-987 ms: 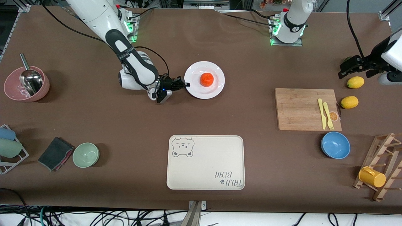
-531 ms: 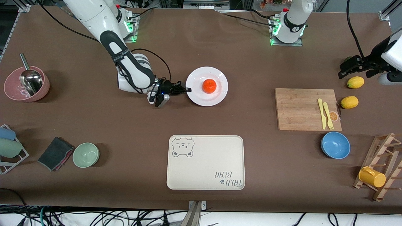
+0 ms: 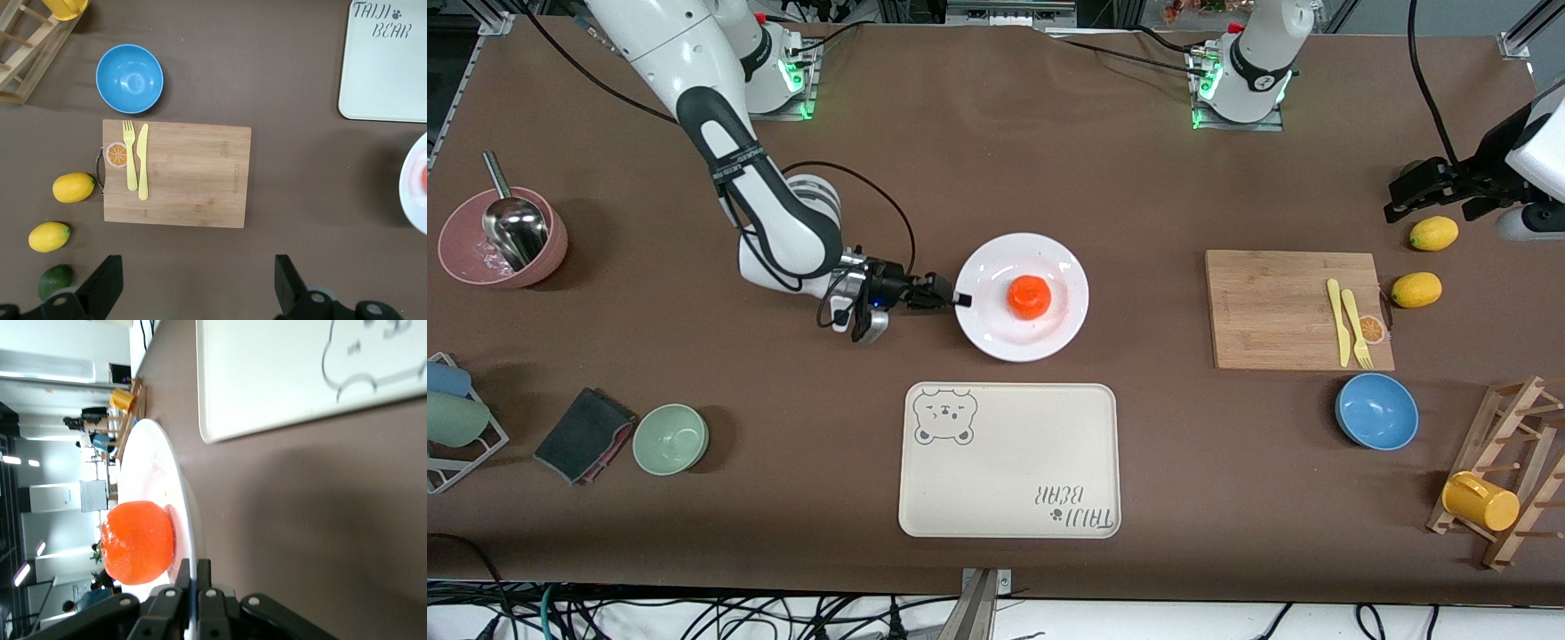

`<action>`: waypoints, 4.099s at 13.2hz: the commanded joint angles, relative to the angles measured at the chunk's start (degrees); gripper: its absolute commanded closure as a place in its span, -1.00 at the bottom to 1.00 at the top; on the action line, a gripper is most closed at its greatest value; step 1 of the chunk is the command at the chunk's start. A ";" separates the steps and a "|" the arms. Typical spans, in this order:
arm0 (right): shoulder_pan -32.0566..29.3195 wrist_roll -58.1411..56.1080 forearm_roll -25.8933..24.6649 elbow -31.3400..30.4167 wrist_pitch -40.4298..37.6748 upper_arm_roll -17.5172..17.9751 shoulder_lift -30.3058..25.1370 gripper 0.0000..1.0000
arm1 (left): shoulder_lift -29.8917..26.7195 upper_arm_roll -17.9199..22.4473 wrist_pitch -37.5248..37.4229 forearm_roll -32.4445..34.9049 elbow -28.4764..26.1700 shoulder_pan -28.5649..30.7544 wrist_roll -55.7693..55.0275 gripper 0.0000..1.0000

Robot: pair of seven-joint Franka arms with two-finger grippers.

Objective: Place orange and plate with both arms

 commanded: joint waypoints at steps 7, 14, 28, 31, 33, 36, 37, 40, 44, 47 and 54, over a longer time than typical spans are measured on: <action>0.29 24.98 -19.73 33.75 -0.11 -1.38 21.52 1.00 | 0.87 -0.13 -0.73 -1.58 1.76 0.33 -0.26 -1.00; 1.43 24.98 -20.00 44.65 6.57 -1.55 31.63 1.00 | 0.87 -0.13 -0.81 -1.58 1.76 0.33 -0.26 -1.00; 1.44 24.98 -20.08 44.93 6.40 -2.26 31.03 -1.00 | 0.87 -0.13 -0.90 -1.58 1.76 0.33 -0.26 -1.00; 0.82 24.98 -23.93 44.84 5.87 -2.26 29.89 -1.00 | 0.87 -0.13 -0.90 -1.58 1.76 0.33 -0.26 -1.00; 0.91 24.89 -24.74 44.75 5.61 -2.17 29.27 -1.00 | 0.87 -0.22 -0.90 -1.58 1.76 0.33 -0.26 -1.00; 0.91 24.89 -29.38 44.32 4.04 -2.26 27.78 -1.00 | 0.87 -0.22 -0.90 -1.58 1.76 0.33 -0.26 -1.00; 0.56 24.89 -31.14 44.23 1.50 -2.34 26.99 -1.00 | 0.87 -0.22 -0.90 -1.58 1.76 0.33 -0.26 -1.00; 0.03 24.89 -34.93 42.21 -6.15 -6.11 23.57 -1.00 | 0.87 -0.22 -0.90 -1.58 1.76 0.33 -0.26 -1.00; -0.06 24.98 -45.37 41.85 -21.68 -12.96 18.91 -1.00 | 0.87 -0.22 -0.90 -1.58 1.76 0.33 -0.26 -1.00; -0.06 24.89 -52.84 41.85 -37.50 -20.43 14.34 -1.00 | 0.87 -0.22 -0.90 -1.58 1.76 0.33 -0.26 -1.00; 0.38 25.16 -71.38 41.94 -59.59 -29.50 3.80 -1.00 | 0.87 -0.22 -0.90 -1.58 1.76 0.33 -0.26 -1.00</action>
